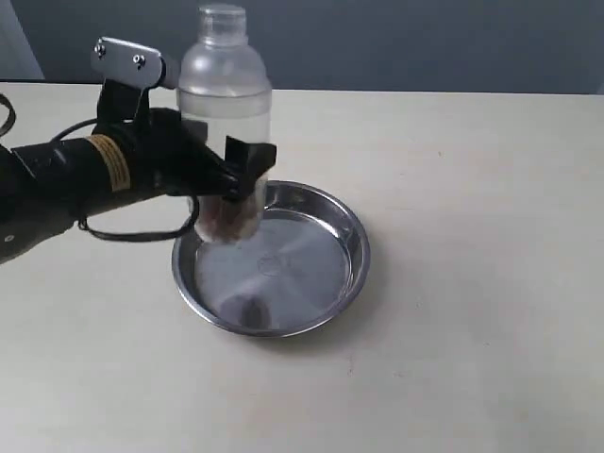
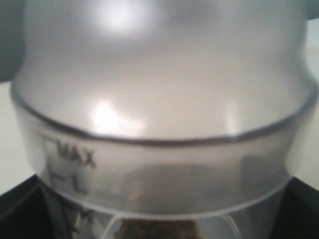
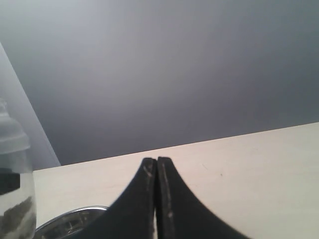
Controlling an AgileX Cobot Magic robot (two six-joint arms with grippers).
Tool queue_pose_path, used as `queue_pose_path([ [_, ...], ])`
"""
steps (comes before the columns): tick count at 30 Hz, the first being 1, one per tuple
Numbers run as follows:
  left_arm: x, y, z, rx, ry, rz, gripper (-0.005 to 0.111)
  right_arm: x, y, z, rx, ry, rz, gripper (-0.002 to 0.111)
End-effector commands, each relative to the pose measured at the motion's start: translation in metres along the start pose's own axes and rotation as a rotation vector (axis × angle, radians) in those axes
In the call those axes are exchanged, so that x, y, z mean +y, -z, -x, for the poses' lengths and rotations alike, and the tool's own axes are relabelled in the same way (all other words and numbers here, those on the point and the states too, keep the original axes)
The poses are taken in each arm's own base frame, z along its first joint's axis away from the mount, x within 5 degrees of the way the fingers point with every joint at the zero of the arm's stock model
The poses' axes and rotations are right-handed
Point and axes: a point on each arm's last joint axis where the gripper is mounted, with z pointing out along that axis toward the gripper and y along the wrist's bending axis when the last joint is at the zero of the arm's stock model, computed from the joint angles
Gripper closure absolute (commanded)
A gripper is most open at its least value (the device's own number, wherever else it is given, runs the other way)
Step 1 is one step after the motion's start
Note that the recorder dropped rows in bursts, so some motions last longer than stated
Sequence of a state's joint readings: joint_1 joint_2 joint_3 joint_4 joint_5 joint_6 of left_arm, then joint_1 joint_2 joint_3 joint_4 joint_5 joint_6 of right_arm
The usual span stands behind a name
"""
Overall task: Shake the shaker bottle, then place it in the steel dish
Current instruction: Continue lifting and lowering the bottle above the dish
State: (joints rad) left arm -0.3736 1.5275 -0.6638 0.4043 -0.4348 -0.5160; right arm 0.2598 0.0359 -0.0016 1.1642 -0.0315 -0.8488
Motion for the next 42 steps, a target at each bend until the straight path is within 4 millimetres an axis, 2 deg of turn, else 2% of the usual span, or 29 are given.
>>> queue_pose_path([
  [1,-0.042,0.028,0.013,-0.078,-0.026,-0.338,0.107,0.0,0.0,0.0,-0.004,0.003,-0.002,0.109],
  [3,-0.045,0.03,0.018,-0.129,-0.191,-0.309,0.107,0.0,0.0,0.0,-0.004,0.003,-0.002,0.109],
  [4,-0.036,0.024,0.019,-0.124,-0.215,-0.204,0.107,-0.001,0.0,0.0,-0.007,0.003,-0.005,0.109],
  [6,-0.013,0.009,0.017,-0.08,-0.073,-0.008,0.107,-0.001,0.0,0.0,-0.007,0.003,-0.005,0.109],
  [7,-0.006,0.005,0.012,-0.042,-0.03,0.032,0.107,0.0,0.0,0.0,-0.005,0.003,-0.003,0.109],
  [8,-0.006,0.006,0.009,-0.013,-0.012,0.021,0.107,0.0,0.0,0.0,-0.005,0.003,-0.003,0.109],
  [12,-0.049,0.029,0.011,-0.036,-0.055,-0.307,0.107,0.0,0.0,0.0,-0.005,0.003,-0.003,0.109],
  [13,-0.05,0.031,0.013,-0.06,-0.101,-0.317,0.107,0.0,0.0,0.0,-0.005,0.003,-0.003,0.109],
  [15,-0.038,0.02,0.015,-0.076,-0.164,-0.187,0.107,0.0,0.0,0.0,-0.005,0.003,-0.003,0.109],
  [17,-0.017,0.005,0.008,-0.03,-0.079,-0.033,0.107,-0.001,0.0,0.0,-0.006,0.003,-0.005,0.109],
  [18,-0.012,0.001,0.005,-0.014,-0.063,-0.017,0.107,0.0,0.0,0.0,-0.003,0.003,-0.001,0.109],
  [23,-0.029,0.003,-0.007,-0.042,-0.058,-0.169,0.107,0.0,0.0,0.0,-0.005,0.003,-0.003,0.109],
  [25,-0.026,-0.004,-0.017,-0.045,-0.029,-0.159,0.107,0.0,0.0,0.0,-0.005,0.003,-0.003,0.109],
  [26,-0.023,-0.007,-0.016,-0.078,0.022,-0.149,0.107,0.0,0.0,0.0,-0.005,0.003,-0.003,0.109],
  [28,-0.025,0.003,0.004,-0.236,0.069,-0.214,0.107,0.0,0.0,0.0,-0.005,0.003,-0.003,0.109],
  [30,-0.035,0.02,0.029,-0.373,-0.026,-0.288,0.107,0.0,0.0,0.0,-0.005,0.003,-0.003,0.109],
  [31,-0.038,0.022,0.031,-0.343,-0.089,-0.272,0.107,0.0,0.0,0.0,-0.005,0.003,-0.003,0.109],
  [32,-0.038,0.015,0.024,-0.251,-0.133,-0.208,0.107,0.0,0.0,0.0,-0.005,0.003,-0.003,0.109],
  [34,-0.025,-0.005,-0.011,-0.038,-0.09,-0.089,0.107,0.0,0.0,0.0,-0.005,0.003,-0.003,0.109],
  [35,-0.021,-0.013,-0.031,0.01,-0.046,-0.084,0.107,0.0,0.0,0.0,-0.005,0.003,-0.003,0.109],
  [36,-0.019,-0.018,-0.04,0.002,-0.006,-0.101,0.107,0.0,0.0,0.0,-0.005,0.003,-0.003,0.109],
  [38,-0.022,-0.013,-0.028,-0.145,0.012,-0.187,0.107,0.0,0.0,0.0,-0.005,0.003,-0.003,0.109],
  [40,-0.027,-0.001,0.002,-0.287,0.016,-0.24,0.107,0.0,0.0,0.0,-0.005,0.003,-0.003,0.109],
  [42,-0.032,0.01,0.026,-0.309,-0.051,-0.23,0.107,0.0,0.0,0.0,-0.005,0.003,-0.003,0.109],
])
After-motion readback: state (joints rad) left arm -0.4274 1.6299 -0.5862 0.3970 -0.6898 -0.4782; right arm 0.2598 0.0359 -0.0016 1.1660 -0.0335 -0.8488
